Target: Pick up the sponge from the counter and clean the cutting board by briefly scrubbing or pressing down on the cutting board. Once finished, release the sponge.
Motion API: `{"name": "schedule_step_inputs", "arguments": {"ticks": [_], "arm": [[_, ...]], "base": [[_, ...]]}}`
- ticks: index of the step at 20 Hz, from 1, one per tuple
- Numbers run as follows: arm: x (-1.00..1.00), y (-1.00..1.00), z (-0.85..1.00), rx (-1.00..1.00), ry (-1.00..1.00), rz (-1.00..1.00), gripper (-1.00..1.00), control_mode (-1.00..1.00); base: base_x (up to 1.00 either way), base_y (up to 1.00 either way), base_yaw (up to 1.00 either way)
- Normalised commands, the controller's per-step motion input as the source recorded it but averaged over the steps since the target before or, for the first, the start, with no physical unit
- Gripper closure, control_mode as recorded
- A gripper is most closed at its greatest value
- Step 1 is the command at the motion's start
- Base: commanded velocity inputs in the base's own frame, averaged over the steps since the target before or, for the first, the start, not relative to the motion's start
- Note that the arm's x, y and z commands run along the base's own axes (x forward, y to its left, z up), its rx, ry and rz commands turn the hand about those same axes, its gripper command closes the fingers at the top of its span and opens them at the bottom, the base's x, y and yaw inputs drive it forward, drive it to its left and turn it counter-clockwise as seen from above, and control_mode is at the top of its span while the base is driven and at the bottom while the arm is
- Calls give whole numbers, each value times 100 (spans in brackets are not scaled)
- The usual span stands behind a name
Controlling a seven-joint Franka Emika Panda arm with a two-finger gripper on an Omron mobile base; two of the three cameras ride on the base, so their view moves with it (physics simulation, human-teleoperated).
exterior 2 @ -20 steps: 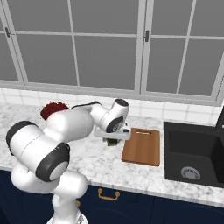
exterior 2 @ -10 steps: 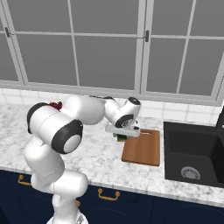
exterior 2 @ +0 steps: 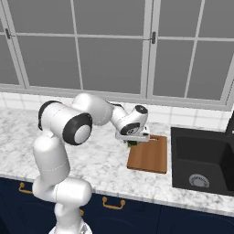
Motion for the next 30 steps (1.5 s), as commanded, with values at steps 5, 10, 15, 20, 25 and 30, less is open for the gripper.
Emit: {"name": "schedule_step_inputs", "arguments": {"ticks": [5, 10, 15, 20, 25, 30], "arm": [[32, -47, 1, 0, -3, 5, 100, -100], [31, -9, -25, -3, 0, 3, 100, -100], [0, 0, -22, -1, 0, 2, 100, -100], [1, -6, -9, 0, 0, 0, 100, -100], [3, -62, 0, 0, 0, -2, 100, -100], [35, -90, 0, 1, 1, 0, 100, -100]], "base": [[0, 0, 0], [0, 0, 0], [0, 0, 0], [0, 0, 0], [0, 0, 0], [0, 0, 0]]}}
